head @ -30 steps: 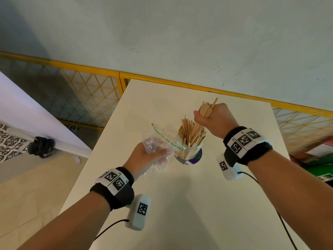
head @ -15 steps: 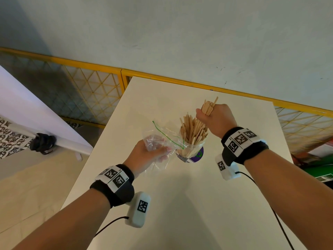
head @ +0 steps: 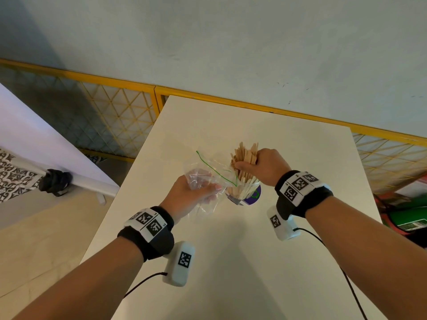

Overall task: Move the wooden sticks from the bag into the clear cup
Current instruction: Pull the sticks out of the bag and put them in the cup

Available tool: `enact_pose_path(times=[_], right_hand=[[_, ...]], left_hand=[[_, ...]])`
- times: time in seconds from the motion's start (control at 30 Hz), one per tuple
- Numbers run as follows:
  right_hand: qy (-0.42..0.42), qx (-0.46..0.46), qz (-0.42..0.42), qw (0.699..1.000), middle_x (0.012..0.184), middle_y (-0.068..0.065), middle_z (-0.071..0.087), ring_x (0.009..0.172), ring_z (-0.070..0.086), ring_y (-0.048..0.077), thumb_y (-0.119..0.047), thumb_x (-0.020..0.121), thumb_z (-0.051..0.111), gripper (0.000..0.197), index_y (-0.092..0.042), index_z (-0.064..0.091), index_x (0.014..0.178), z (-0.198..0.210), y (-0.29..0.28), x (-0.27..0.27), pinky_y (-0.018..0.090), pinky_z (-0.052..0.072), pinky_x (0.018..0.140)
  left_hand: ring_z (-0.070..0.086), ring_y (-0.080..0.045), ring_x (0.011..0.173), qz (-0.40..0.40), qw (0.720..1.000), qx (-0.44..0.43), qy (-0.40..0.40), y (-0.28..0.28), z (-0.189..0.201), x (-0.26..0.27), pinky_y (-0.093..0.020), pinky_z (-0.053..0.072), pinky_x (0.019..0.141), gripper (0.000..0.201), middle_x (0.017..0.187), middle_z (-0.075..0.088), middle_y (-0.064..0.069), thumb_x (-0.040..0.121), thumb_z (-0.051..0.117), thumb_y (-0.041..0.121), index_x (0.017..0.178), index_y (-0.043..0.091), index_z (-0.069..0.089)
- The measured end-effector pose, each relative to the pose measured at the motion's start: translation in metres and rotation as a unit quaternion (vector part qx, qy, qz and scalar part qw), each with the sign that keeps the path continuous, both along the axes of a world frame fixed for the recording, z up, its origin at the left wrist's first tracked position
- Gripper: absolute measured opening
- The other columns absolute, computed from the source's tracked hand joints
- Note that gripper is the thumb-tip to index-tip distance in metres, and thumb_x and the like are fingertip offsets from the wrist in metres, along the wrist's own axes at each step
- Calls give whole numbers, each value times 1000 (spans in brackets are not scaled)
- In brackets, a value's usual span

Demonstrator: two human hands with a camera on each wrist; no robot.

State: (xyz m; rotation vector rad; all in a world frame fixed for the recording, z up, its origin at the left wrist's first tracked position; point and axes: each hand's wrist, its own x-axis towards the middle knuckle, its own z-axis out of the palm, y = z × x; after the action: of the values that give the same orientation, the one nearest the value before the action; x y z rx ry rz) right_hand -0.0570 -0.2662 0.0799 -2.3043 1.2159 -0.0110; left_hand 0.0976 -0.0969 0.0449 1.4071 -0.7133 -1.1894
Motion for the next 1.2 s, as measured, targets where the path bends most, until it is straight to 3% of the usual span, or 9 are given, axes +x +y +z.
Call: enact_pose_path(times=[0.2,0.33,0.5,0.7,0.8,0.9,1.03,1.13,1.2], right_hand=[[41,-2,-20,999,56,1,50,56,51,19,-72,78,49,60,-15,49,59,-5,-2,-2,29,38,53],[28,34,28,999,60,-1,51,61,51,16,-65,82,53,48,-21,50,62,-7,0,-1,27,37,58],[-19,-12,10,1000,58,-1,51,56,50,16,-52,82,62,41,-15,61,65,-4,-6,-3,24,33,51],[32,-10,-16,999,54,-1,46,51,45,15,-49,85,61,45,-19,45,55,-8,-6,-7,26,33,50],[-20,-41,-13,999,72,-5,61,68,58,18,-50,87,57,27,-25,60,76,-8,0,-8,31,47,61],[-23,-53,17,998,95,2,68,85,63,23,-44,93,48,31,-19,61,106,-13,4,-7,40,54,77],[53,-62,82,993,100,8,64,91,62,29,-41,100,33,38,-11,55,105,-16,5,-3,40,50,81],[48,-23,75,996,89,2,58,82,57,24,-42,96,43,34,-12,52,108,-9,2,-1,34,44,72],[-3,-12,47,999,98,-3,59,85,57,18,-46,89,56,42,-18,48,120,3,2,-2,35,48,76]], left_hand=[[66,-22,68,-6,1000,-2,5,2,-1,2,-39,54,78,28,79,68,-9,73,80,18,97,16,65],[67,-21,68,-5,1000,-10,7,-1,-1,0,-39,55,79,24,76,70,-5,72,80,17,91,21,66],[69,-20,71,-12,1000,-10,11,-5,-1,0,-42,55,82,37,77,70,-2,72,81,20,104,13,63],[66,-19,69,-24,1000,-12,5,-6,-2,1,-36,55,77,41,77,67,-6,73,81,22,107,9,62],[65,-19,66,-23,1000,-11,1,-6,-3,1,-36,54,76,43,75,66,-4,72,81,23,107,8,61],[65,-19,66,-20,1000,-12,1,-8,-2,-1,-38,55,76,49,72,66,-1,69,83,27,108,6,62],[65,-18,64,-14,1000,-19,4,-9,1,-3,-36,54,74,41,73,65,-3,71,82,24,104,9,62],[64,-16,66,-25,999,-29,-11,-7,1,-2,-31,52,71,23,74,66,-4,81,78,14,99,9,64],[61,-17,67,-23,999,-32,-23,-5,0,0,-28,52,69,13,76,64,-8,85,73,10,96,8,65]])
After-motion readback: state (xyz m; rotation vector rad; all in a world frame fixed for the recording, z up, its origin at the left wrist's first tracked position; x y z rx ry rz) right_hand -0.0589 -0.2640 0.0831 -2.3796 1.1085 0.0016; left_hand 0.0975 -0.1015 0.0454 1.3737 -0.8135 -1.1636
